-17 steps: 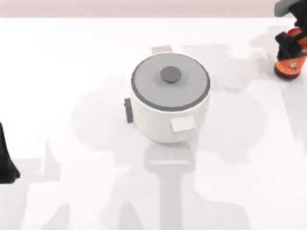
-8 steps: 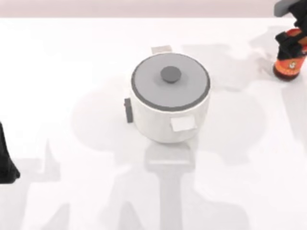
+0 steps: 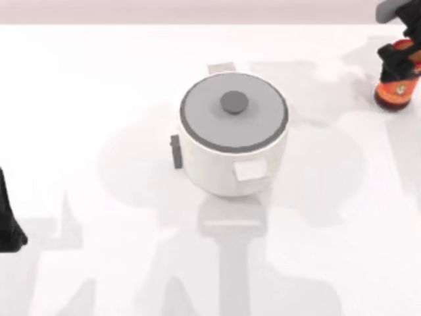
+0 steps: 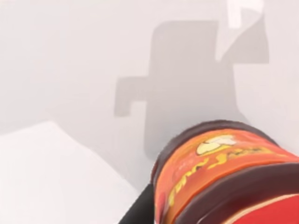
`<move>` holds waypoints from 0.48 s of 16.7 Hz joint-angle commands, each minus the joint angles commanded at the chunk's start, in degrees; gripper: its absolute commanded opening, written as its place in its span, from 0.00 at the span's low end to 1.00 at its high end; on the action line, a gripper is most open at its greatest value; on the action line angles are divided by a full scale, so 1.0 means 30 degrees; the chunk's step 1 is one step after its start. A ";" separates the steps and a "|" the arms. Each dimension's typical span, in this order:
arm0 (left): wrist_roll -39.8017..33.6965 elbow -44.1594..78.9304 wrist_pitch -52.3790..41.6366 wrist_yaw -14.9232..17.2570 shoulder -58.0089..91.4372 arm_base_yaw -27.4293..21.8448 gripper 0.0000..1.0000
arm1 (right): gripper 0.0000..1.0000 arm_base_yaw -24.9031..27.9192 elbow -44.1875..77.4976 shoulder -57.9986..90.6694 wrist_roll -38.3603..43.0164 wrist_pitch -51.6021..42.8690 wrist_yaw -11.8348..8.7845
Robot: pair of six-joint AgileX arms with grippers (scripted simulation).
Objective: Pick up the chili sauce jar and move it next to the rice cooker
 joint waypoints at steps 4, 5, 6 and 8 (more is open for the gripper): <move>0.0000 0.0000 0.0000 0.0000 0.0000 0.0000 1.00 | 0.00 0.0085 -0.2093 -0.2189 -0.0047 -0.0128 -0.0031; 0.0000 0.0000 0.0000 0.0000 0.0000 0.0000 1.00 | 0.00 0.0113 -0.2952 -0.3158 -0.0062 -0.0191 -0.0042; 0.0000 0.0000 0.0000 0.0000 0.0000 0.0000 1.00 | 0.00 0.0131 -0.3878 -0.4223 -0.0070 -0.0263 -0.0053; 0.0000 0.0000 0.0000 0.0000 0.0000 0.0000 1.00 | 0.00 0.0142 -0.5795 -0.6423 -0.0072 -0.0431 -0.0077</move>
